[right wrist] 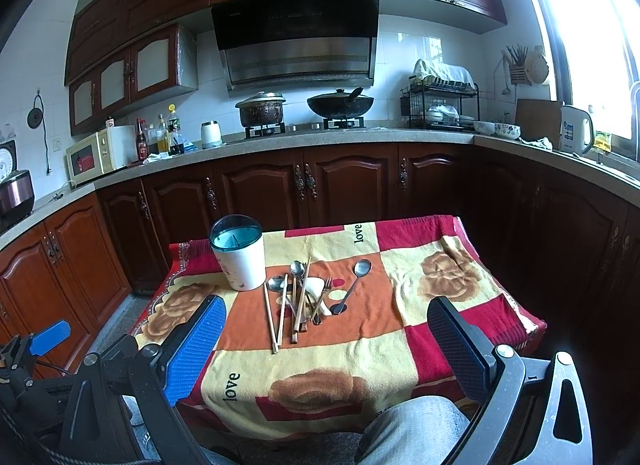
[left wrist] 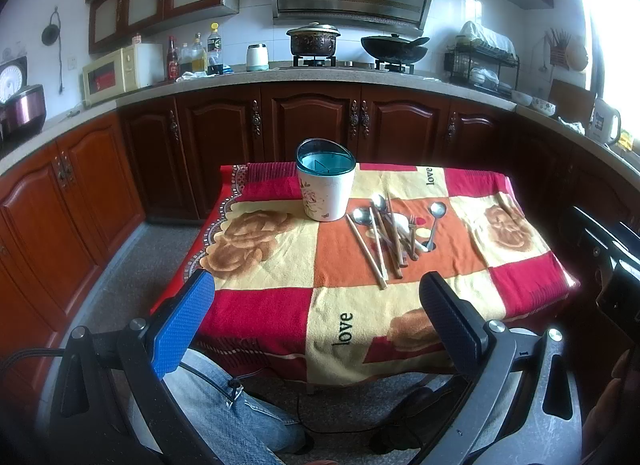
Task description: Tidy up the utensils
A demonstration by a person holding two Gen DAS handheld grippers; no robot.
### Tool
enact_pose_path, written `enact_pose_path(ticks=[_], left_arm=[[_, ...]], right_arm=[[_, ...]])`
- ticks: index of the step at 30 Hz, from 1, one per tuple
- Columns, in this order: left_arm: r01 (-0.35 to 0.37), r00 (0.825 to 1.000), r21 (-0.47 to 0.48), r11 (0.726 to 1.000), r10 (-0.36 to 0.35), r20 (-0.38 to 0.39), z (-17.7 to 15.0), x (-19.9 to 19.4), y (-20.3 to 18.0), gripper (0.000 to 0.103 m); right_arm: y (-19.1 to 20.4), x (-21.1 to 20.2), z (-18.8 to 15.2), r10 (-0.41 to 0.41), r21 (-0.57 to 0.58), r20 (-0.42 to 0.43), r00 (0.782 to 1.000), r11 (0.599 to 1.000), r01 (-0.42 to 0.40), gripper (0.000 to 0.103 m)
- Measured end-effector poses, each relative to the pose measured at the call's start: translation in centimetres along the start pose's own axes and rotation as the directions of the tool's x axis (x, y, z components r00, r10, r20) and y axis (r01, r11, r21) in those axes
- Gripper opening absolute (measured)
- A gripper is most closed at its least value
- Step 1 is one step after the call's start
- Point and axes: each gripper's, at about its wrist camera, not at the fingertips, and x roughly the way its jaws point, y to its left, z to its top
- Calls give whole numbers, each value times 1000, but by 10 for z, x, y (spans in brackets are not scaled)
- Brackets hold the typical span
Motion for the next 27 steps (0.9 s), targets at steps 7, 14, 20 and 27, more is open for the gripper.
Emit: enact_pose_path(ticks=[7,14,20,27], left_arm=[[-1,1000,0,1000,1,-1,0,0,1,103],[-14,1000,0,1000,14,-2,1,0,2,103],[-34,999,1,999,35,-19,7,15,5,103],[3,999,-48,999,-5,-48,19,52,10,103]], right_arm=[[0,0,0,-1,-1,2,1000,1000,1,101],[0,0,0,-1,-1,0,1000,1000,1,101],[-4,5,3,0,5,-3,1000,1000,0,97],[-16,31,9,-19,35,31,999,999,18,97]])
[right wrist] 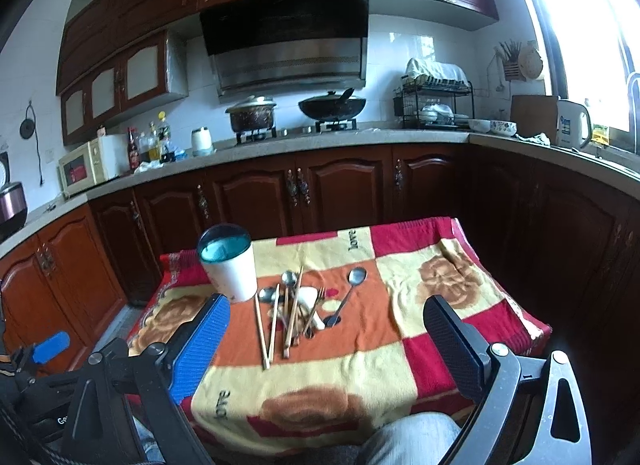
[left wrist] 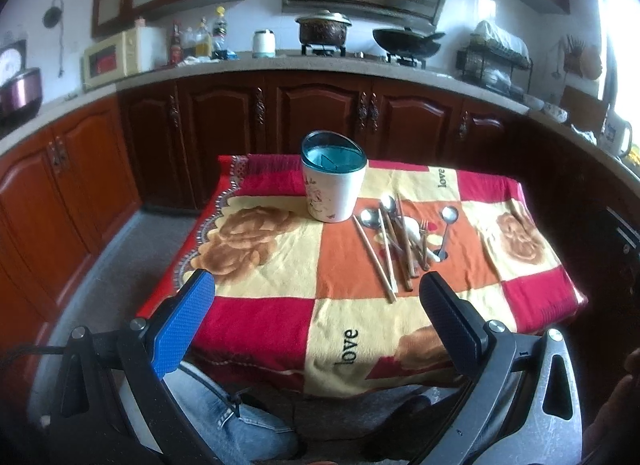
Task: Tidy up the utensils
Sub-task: 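Lower left tool toward a wooden chopstick while right tool approaches a steel spoon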
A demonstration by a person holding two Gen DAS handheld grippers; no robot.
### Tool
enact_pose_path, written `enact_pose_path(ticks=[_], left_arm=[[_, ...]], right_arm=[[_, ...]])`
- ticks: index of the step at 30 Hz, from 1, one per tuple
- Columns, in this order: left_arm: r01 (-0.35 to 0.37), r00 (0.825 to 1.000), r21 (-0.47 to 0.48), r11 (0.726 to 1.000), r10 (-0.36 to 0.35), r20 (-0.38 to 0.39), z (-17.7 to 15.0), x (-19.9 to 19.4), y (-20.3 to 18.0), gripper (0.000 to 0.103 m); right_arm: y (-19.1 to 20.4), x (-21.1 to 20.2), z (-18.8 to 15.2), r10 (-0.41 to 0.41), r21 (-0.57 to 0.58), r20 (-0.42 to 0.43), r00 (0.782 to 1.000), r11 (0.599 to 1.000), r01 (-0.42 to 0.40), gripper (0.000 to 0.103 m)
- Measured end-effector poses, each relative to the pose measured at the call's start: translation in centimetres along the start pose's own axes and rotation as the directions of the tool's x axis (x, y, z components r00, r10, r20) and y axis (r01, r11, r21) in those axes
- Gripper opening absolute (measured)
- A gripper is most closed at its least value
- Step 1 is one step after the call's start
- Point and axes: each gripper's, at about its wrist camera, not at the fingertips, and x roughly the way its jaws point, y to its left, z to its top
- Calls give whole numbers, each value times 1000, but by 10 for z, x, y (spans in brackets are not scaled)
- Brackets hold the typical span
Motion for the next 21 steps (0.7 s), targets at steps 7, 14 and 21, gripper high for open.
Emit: enact_pose_path(ticks=[7,14,21], left_arm=[[4,998,1,1000,-4,-68,25,52,-7,98],[33,992,-17,999,-35,-124,45,104,-19,91],[28,991,-19,999,-31,-131,53,137,-30,90]], right_arm=[[-11,49,11,40,39,-40,998,999,-38,96],[-21,111,21,53,53,-138,989,998,-46,77],[-32,154,32,11,39,-134,991,999,-6,77]])
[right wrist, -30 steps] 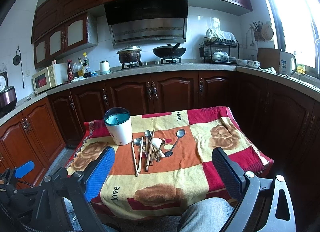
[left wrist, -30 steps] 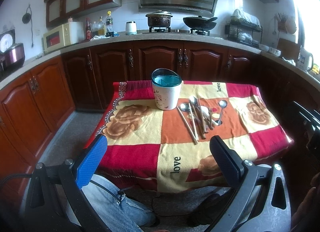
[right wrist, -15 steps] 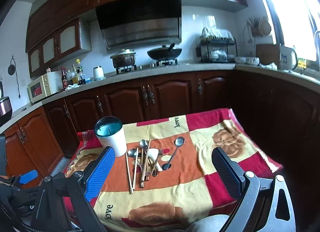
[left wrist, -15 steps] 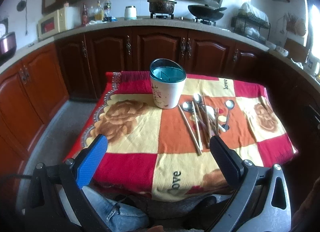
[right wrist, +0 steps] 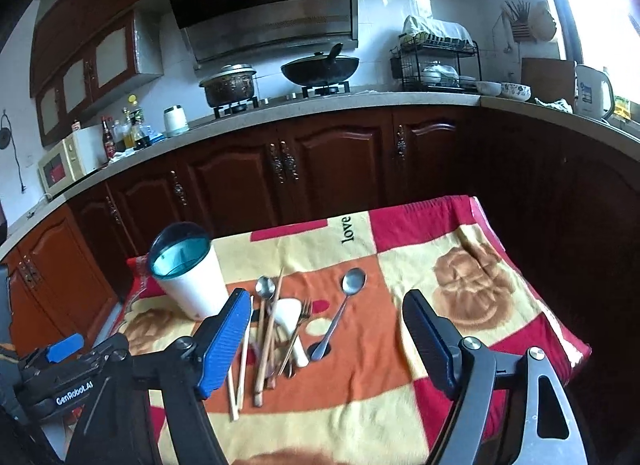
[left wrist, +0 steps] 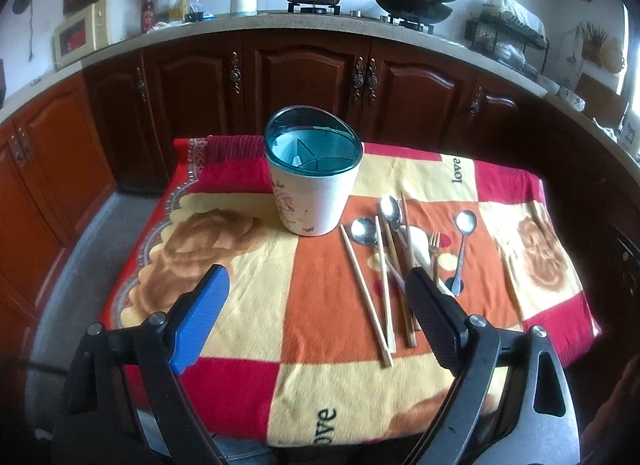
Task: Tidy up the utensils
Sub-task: 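Lower left tool toward a wooden chopstick while right tool approaches a steel spoon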
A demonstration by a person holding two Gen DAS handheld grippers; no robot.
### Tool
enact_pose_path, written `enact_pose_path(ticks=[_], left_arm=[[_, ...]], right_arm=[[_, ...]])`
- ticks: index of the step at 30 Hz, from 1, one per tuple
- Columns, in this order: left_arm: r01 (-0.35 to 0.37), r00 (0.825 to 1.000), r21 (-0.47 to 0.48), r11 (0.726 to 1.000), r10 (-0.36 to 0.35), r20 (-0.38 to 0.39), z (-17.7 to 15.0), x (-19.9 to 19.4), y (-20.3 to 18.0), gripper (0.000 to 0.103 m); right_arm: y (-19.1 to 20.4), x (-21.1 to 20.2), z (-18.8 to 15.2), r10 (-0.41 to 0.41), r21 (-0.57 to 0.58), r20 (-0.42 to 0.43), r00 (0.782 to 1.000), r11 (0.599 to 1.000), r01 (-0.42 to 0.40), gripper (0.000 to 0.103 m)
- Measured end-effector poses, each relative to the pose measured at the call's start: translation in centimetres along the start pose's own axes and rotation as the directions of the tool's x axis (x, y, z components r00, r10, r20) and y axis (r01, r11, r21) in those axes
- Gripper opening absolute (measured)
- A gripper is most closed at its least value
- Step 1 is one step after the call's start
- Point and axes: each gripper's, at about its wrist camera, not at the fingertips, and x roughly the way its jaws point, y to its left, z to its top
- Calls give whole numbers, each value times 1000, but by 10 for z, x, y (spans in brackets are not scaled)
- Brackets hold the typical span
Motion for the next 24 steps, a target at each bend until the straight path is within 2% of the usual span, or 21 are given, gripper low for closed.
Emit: enact_pose_path(ticks=[4,6,8,12,18,20,24], left_arm=[[7,999,-8,1000,-8,-47,4,24,-2,80],[6,998,-9,1000,-7,-62,6,36,-1,78],[11,997,-5,1000,-12,-77,9,47,-1,75],[26,992,0,1000,-26,-121,17,73,-7,72],[51,981,6,999,-49,-189,25,118,-17,70],[52,977,14,999,-48,-210,25,131,-20,60],[49,964,23,999,-41,-264,21,160,-25,60]], right_arm=[[-6,19,5,-13,-5,-15,1000,1000,13,73],[-9,35,9,-10,-5,-37,999,1000,9,63],[-10,46,11,-4,-2,-53,999,1000,4,62],[-16,82,15,17,20,-117,993,1000,-15,49],[-26,143,18,38,65,-218,975,998,-24,47],[-33,164,17,45,98,-256,966,995,-21,47],[-47,207,13,51,156,-317,947,988,-1,47]])
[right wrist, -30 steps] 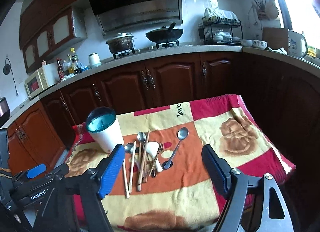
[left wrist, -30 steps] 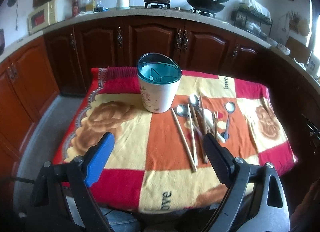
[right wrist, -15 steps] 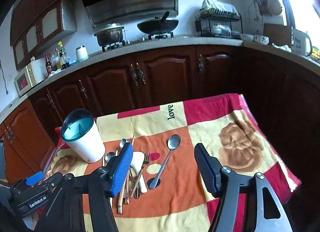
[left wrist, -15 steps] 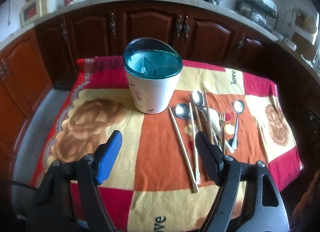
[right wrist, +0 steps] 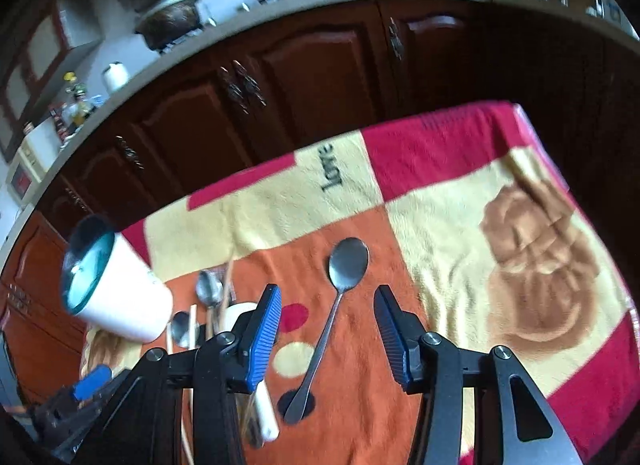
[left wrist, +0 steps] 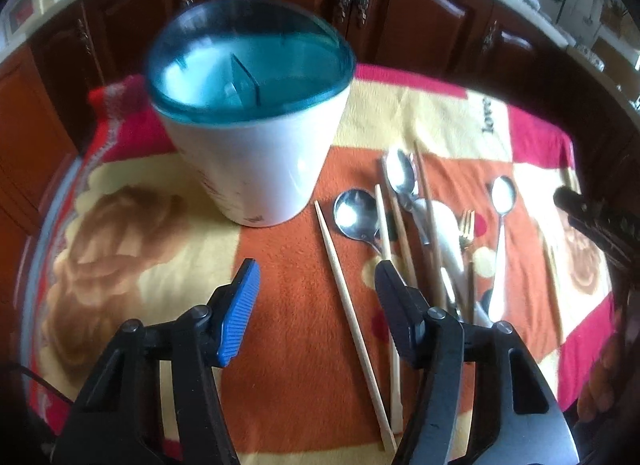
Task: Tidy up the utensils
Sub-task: 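Lower left tool toward a wooden chopstick while right tool approaches a steel spoon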
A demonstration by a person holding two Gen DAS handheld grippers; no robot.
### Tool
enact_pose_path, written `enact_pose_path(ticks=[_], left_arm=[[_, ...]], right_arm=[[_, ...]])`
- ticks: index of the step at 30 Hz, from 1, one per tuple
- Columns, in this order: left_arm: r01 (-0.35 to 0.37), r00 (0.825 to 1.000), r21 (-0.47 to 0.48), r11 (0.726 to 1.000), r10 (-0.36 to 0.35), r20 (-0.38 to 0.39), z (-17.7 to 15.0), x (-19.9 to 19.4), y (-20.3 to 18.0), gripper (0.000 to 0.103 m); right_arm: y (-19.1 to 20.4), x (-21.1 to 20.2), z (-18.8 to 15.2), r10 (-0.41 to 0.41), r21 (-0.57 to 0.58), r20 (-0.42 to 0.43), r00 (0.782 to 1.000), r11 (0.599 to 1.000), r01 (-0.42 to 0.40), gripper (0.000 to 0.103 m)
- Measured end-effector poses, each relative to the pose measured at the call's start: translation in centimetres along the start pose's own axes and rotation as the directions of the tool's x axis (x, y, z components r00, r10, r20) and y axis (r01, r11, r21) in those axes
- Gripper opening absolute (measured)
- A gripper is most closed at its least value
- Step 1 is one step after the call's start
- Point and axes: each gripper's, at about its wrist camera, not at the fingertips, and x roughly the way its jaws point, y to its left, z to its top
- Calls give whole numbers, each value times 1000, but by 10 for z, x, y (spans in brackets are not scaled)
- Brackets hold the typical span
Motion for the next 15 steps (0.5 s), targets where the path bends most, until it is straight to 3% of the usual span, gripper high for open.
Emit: enact_pose_path(ticks=[7,9,11,15], left_arm=[[-27,999,13,1000,27,-44,2,30,-1,59],[-34,997,23,999,35,-64,2,37,-1,53],[-26,996,16,1000,27,-88,1,46,2,46],[-32,995,26,999,34,-90,3,50,0,46]], right_arm=[[-17,57,7,-12,59,-87,996,998,17,47],[-20,66,6,-17,65,-92,996,998,23,47],[-23,74,5,-14,75,-107,994,997,22,41],[-24,88,4,-23,78,-120,993,996,32,36]])
